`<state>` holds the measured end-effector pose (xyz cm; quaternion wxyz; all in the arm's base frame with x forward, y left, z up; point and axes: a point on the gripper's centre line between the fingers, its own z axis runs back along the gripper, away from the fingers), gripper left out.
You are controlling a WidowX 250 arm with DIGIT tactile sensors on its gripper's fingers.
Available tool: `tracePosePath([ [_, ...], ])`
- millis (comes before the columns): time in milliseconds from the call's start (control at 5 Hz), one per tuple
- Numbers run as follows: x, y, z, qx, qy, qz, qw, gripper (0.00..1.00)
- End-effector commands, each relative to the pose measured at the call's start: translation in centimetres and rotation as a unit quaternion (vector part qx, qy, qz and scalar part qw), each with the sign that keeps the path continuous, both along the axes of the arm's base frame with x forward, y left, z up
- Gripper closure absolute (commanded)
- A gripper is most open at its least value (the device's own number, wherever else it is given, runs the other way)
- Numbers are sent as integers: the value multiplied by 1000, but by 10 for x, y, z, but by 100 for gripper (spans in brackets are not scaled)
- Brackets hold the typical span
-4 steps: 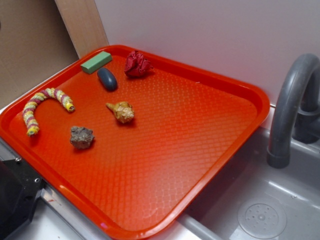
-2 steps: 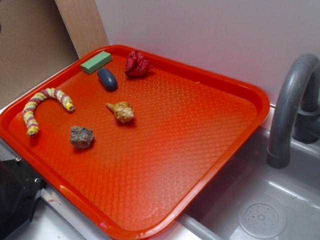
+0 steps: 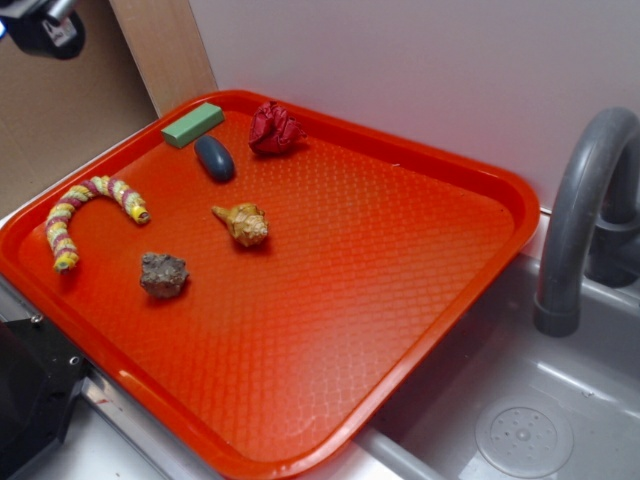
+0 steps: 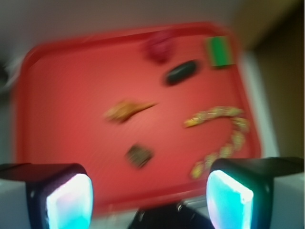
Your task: Grab the multicolored rope.
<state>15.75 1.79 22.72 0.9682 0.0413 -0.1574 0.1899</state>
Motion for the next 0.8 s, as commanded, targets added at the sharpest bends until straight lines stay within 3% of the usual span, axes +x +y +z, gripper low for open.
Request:
tracePosePath([
  [0, 29, 50, -39, 52, -70, 227, 970, 0],
  [200, 42, 68, -72, 66, -75, 260, 960, 0],
  [600, 54, 99, -132, 80, -42, 271, 958, 0],
])
